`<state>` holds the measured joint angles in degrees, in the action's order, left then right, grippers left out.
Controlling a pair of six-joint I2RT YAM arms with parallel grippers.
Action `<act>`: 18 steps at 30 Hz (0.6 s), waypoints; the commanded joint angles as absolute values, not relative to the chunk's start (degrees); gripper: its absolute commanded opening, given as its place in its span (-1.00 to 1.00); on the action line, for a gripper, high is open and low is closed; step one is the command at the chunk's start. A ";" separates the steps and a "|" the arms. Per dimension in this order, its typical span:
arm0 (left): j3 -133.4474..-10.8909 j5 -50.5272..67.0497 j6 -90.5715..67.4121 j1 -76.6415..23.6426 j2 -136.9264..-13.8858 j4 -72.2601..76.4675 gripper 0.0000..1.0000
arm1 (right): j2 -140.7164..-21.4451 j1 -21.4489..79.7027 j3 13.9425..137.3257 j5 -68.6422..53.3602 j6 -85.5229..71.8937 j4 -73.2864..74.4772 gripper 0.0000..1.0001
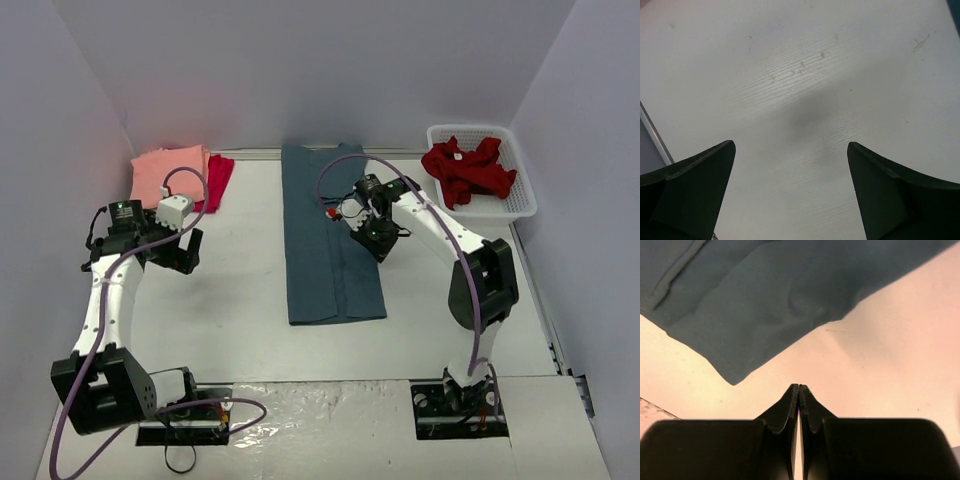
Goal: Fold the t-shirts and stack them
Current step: Rotate the tshirt 90 degrees
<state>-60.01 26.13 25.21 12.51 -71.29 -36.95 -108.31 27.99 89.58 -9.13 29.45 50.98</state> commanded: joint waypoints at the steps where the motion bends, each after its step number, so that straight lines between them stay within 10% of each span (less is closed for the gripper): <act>1: -62.93 29.36 23.91 12.57 -65.58 -38.41 0.89 | -100.49 27.07 88.25 -7.65 27.08 50.73 -1.00; 10: -65.31 33.84 23.92 12.31 -52.92 -41.31 0.89 | -86.43 19.43 74.54 -12.12 24.08 40.98 -0.98; 18: -63.72 41.40 29.00 9.85 -54.49 -45.60 0.89 | -74.72 16.17 66.89 -11.60 25.14 36.56 -0.02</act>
<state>-63.86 37.58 26.00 11.35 -52.95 -41.87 -77.91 16.75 68.25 -11.29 25.36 38.46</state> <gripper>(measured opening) 0.945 0.480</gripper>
